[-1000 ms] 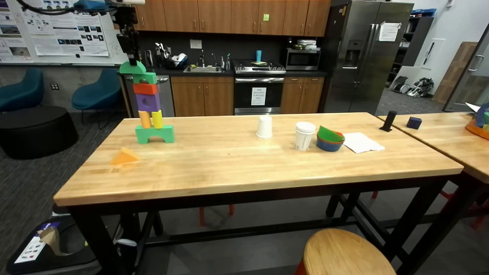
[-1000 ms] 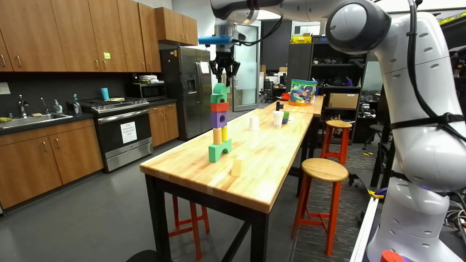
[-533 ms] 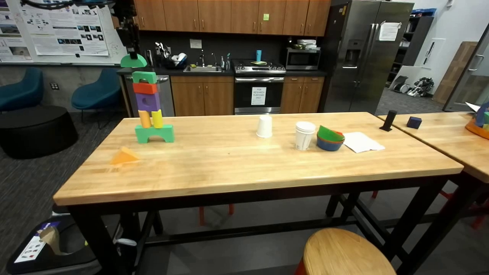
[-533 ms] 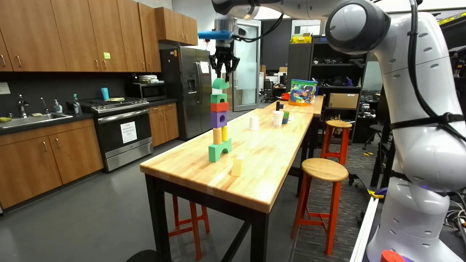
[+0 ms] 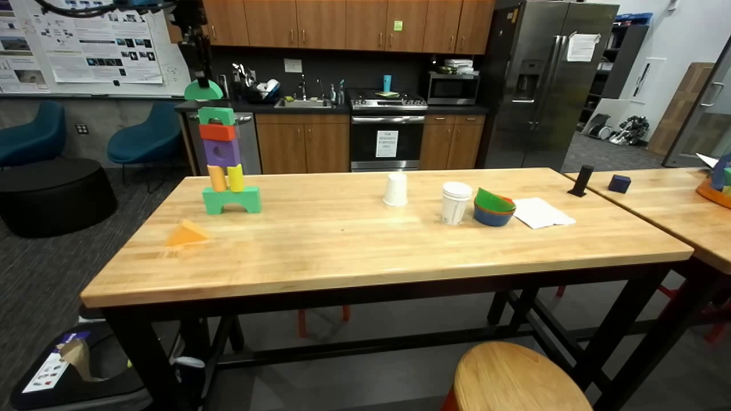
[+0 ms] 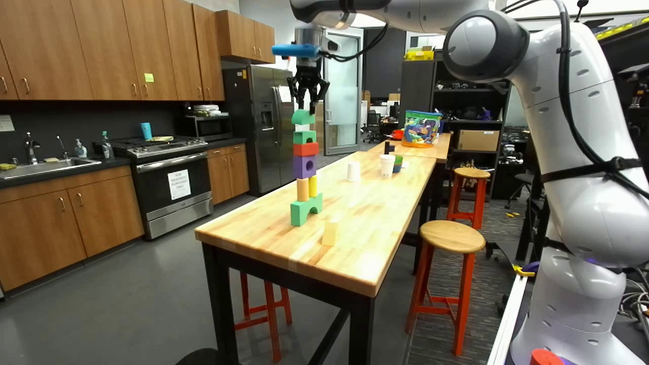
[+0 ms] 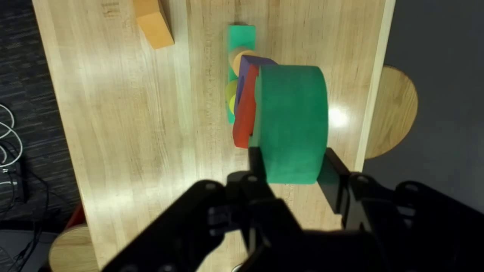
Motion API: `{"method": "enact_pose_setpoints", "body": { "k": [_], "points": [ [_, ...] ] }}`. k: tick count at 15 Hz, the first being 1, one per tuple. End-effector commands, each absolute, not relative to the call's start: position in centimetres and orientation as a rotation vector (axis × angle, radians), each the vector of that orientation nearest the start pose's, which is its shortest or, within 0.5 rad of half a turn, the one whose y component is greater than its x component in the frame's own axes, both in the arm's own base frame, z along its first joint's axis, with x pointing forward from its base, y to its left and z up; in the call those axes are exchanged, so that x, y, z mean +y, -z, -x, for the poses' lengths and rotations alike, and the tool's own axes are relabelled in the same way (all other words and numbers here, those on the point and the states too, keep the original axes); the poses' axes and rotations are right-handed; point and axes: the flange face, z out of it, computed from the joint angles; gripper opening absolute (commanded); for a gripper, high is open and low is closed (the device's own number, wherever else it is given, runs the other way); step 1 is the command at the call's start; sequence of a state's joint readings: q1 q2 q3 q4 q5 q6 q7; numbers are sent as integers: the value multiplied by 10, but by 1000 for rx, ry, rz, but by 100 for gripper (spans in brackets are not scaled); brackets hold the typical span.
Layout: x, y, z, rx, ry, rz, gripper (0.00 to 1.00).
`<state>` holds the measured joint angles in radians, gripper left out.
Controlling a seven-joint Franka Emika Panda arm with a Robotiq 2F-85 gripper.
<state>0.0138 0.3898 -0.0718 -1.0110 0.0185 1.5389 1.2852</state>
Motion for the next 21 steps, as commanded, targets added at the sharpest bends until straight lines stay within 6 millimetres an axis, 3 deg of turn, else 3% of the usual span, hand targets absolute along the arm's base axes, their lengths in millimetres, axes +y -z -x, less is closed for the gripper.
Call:
{"method": "enact_pose_setpoints", "body": {
  "k": [1,21],
  "points": [
    [-30,-643,-671,1916,171,2418,14],
    [-35,-638,-679,1958,158,2382,14]
  ]
}}
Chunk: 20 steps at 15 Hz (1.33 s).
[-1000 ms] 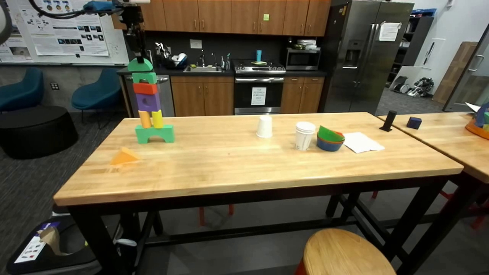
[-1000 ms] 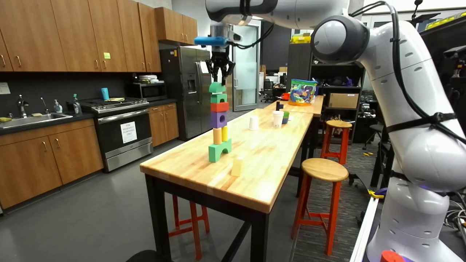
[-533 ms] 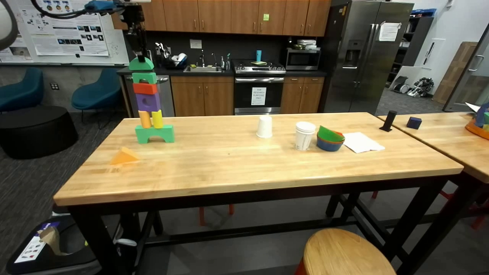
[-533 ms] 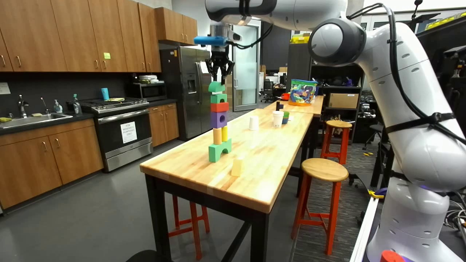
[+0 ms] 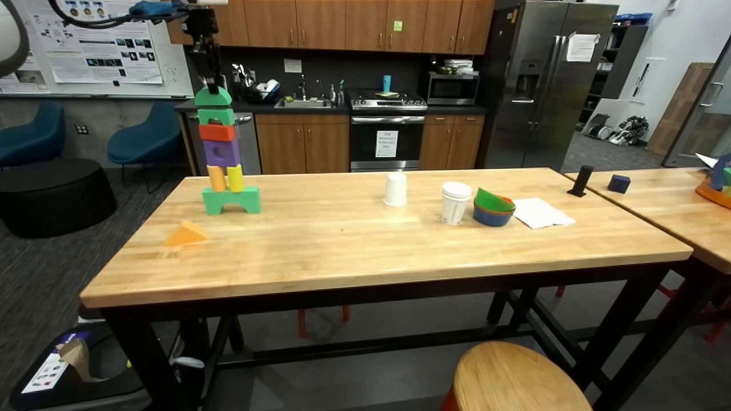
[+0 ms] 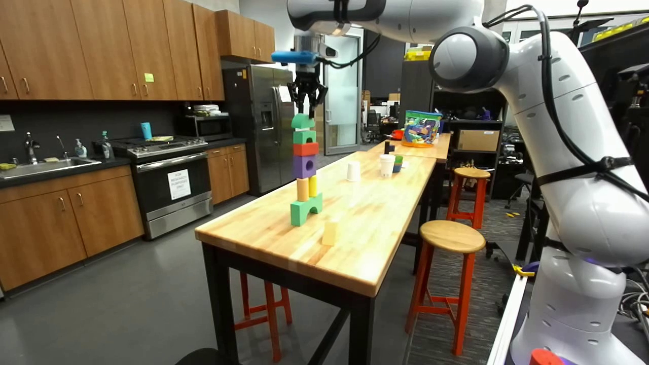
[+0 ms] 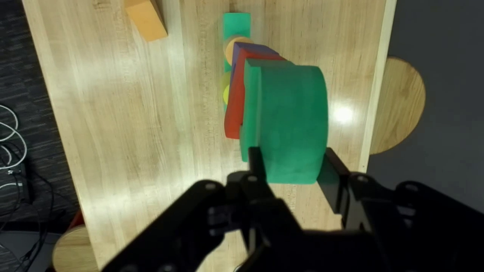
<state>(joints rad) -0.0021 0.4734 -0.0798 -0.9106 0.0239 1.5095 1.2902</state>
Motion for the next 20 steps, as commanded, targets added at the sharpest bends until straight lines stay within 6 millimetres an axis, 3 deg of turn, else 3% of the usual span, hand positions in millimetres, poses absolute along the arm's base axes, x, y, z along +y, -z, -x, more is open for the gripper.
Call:
{"method": "enact_pose_setpoints", "body": {
  "k": [1,10,20],
  "points": [
    [-33,-636,-680,1959,152,2385,14],
    [-35,-629,-682,1980,122,2375,14],
    [-33,-635,-681,1942,86,2336,14]
  ]
}}
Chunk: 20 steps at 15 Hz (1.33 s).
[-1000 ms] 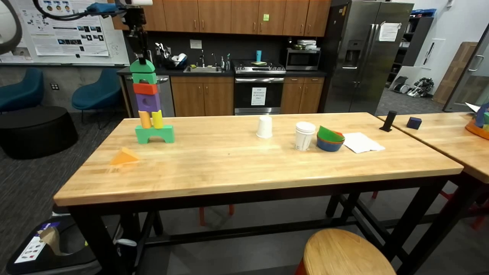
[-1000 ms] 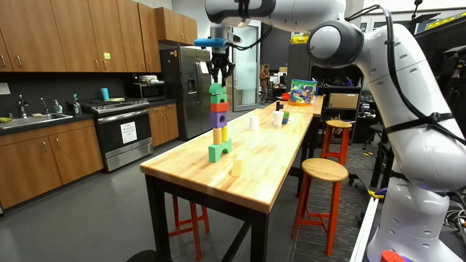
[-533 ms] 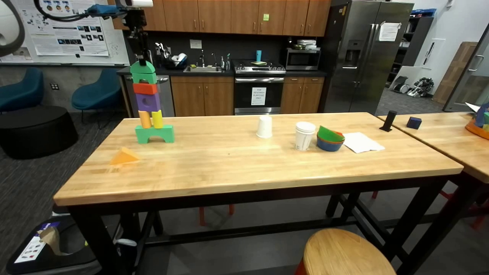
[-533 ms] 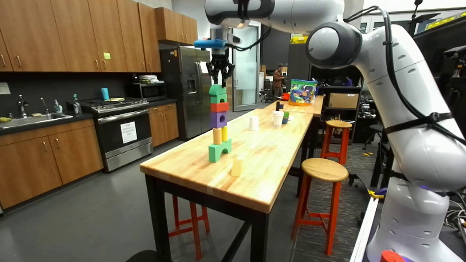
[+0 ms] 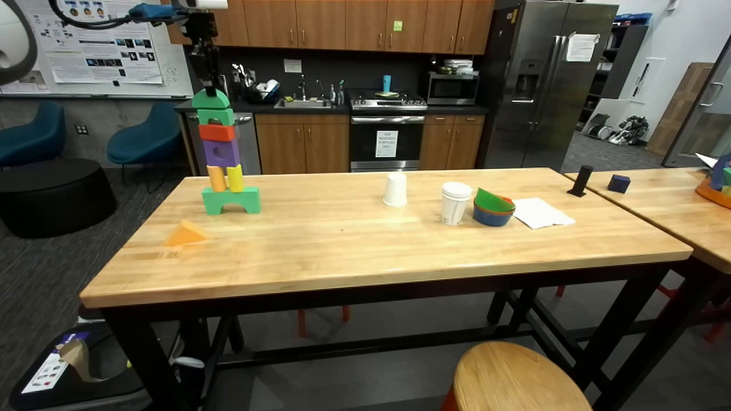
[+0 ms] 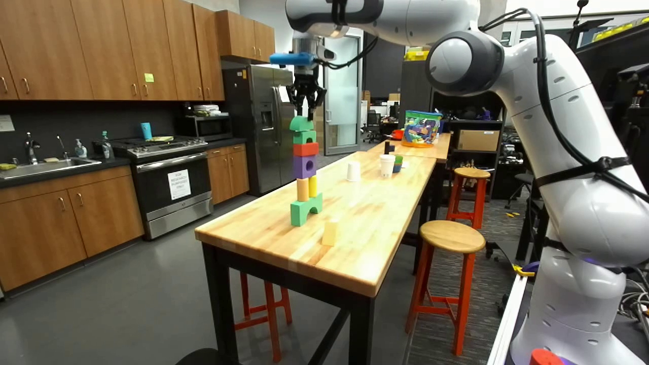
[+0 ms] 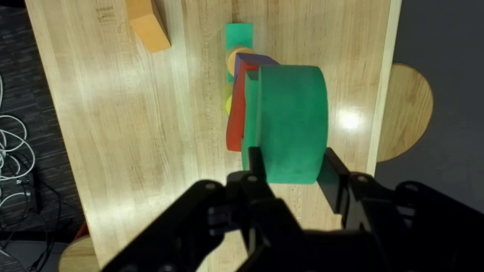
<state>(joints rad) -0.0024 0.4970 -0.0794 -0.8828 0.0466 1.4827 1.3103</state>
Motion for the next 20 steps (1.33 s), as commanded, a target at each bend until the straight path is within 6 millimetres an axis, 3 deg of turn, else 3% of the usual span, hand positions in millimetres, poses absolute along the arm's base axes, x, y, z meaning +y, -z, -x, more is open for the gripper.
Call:
{"method": "enact_pose_setpoints", "body": {
  "k": [1,20],
  "points": [
    [-32,-635,-682,1940,81,2332,14],
    [-43,-636,-681,1982,69,2268,14]
  ]
}}
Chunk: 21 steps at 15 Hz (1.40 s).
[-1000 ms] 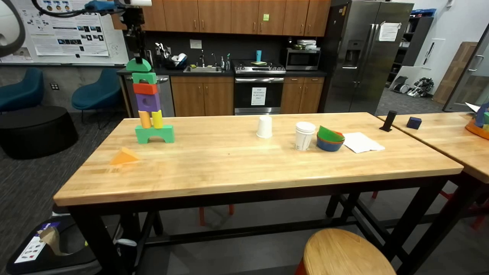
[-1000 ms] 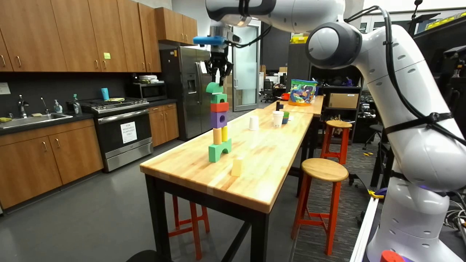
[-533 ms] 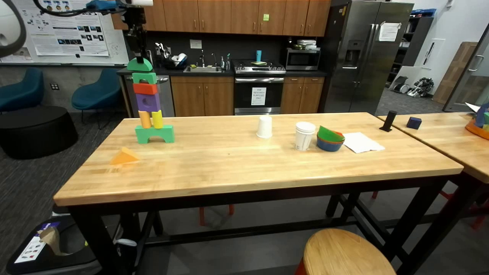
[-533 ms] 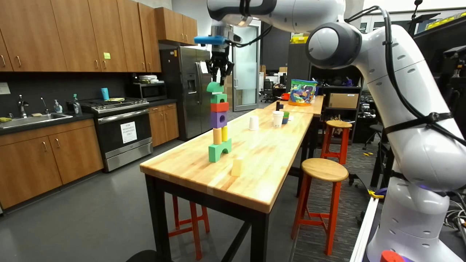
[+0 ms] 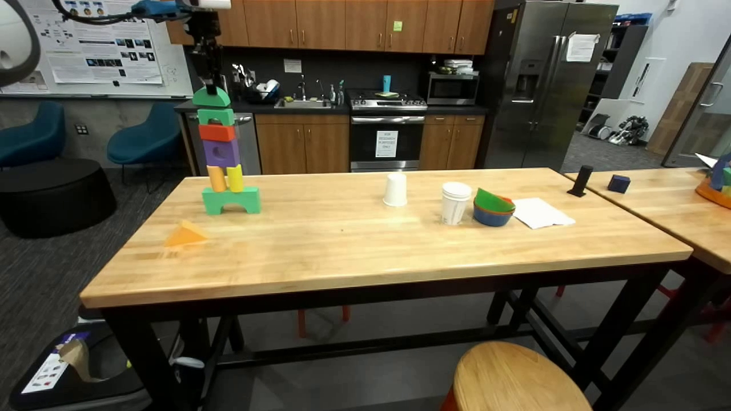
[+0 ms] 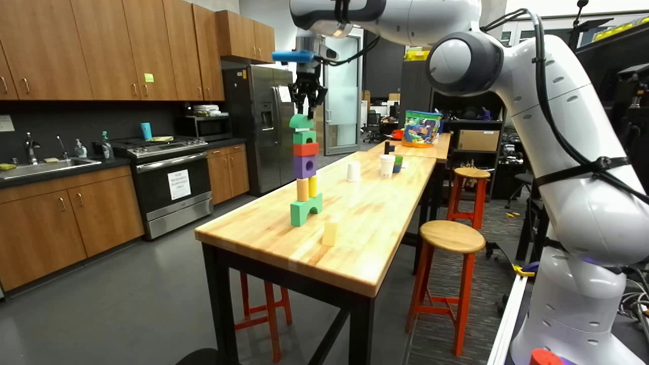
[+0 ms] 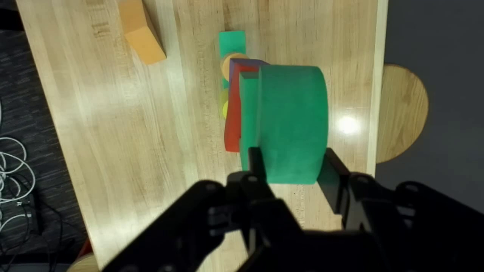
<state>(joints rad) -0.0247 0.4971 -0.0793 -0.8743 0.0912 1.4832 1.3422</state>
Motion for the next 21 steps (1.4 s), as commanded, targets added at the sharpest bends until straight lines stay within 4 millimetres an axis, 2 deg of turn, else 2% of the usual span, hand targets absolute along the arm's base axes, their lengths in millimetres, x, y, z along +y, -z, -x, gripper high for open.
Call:
{"method": "enact_pose_setpoints", "body": {
  "k": [1,21],
  "points": [
    [-43,-636,-681,1982,69,2268,14],
    [-49,-630,-681,1998,57,2267,14]
  ]
}}
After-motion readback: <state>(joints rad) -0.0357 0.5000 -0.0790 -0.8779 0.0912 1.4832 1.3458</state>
